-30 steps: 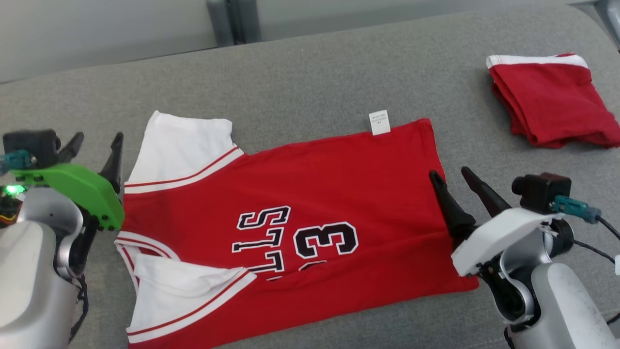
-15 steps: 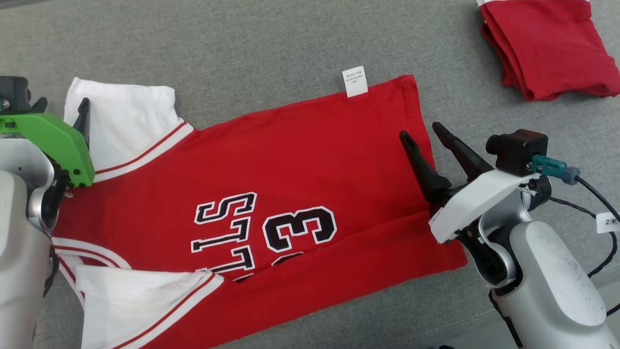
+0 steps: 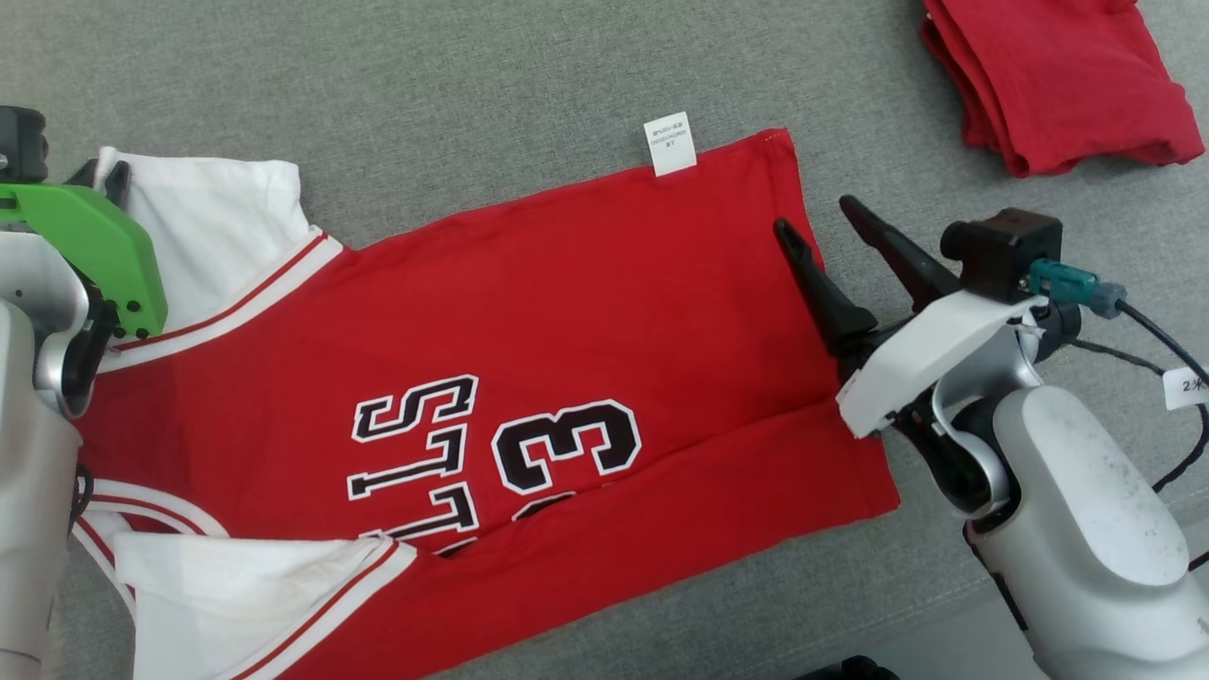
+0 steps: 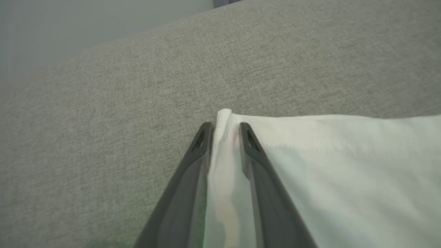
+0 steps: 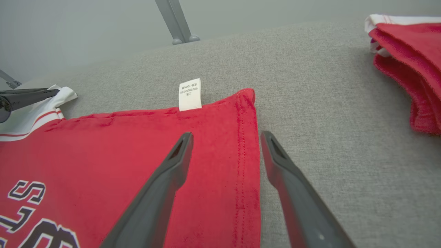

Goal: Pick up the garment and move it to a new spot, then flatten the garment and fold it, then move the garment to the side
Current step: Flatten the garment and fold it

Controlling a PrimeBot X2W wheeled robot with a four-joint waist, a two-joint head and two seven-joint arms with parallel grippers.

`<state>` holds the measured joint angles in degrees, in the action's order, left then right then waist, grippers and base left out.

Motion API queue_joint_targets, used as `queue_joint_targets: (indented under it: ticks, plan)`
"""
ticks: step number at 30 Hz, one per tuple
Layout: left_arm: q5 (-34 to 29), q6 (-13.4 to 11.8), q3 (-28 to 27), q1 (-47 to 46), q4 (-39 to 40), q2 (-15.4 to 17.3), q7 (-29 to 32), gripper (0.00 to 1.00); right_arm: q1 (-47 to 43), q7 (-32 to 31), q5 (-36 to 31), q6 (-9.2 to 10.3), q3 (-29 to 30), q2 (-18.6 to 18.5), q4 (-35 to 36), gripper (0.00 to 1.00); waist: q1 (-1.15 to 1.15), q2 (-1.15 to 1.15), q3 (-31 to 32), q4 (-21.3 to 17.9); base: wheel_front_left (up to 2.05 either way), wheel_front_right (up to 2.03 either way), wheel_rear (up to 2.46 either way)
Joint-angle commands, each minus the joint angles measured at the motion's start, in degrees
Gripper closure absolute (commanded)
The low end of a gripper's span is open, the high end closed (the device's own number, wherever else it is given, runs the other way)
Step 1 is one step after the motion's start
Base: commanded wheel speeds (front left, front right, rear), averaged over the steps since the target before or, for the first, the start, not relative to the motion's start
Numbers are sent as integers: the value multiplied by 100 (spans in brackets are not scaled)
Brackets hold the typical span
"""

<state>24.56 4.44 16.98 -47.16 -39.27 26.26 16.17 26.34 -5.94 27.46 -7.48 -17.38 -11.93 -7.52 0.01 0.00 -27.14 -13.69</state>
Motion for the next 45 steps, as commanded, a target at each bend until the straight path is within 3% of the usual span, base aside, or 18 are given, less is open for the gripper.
queue_joint_targets:
  ticks: [1,9,23,24,25,28,30,39,45]
  plan:
    - [-25,-9,45,-3,-78,-24,-55,100,192,53,-105,-2,-27,-76,-66,0,-1,0,6,42,0,0,0]
    - [77,98,152,18,90,-377,-669,100,951,-4,-778,-2,-247,-538,-887,0,-1,0,155,489,0,0,0]
    - [229,189,357,364,599,-656,-1292,100,1801,-297,-773,-1,-835,-938,-2606,0,-1,0,263,1220,0,0,0]
    - [236,186,366,382,612,-664,-1308,100,1822,-307,-740,-1,-873,-943,-2678,10,-1,0,273,1237,0,0,0]
    - [245,183,375,403,628,-672,-1325,100,1847,-304,-709,-1,-913,-950,-2753,49,-1,0,287,1256,0,0,0]
    - [258,179,390,458,649,-684,-1361,100,1908,-280,-621,-1,-1041,-972,-2892,73,-1,0,334,1281,0,0,0]
    - [260,175,395,491,648,-691,-1389,100,1960,-257,-561,0,-1117,-1003,-2948,100,-1,0,377,1281,0,0,0]
    - [319,135,346,786,856,-662,-1795,100,1904,264,-420,0,-1241,-1038,-3023,100,-1,0,693,1229,0,0,0]
    - [340,-42,349,1645,1538,-612,-2180,100,1304,892,-212,0,-1089,-1126,-2732,100,-1,0,1130,1268,0,0,0]
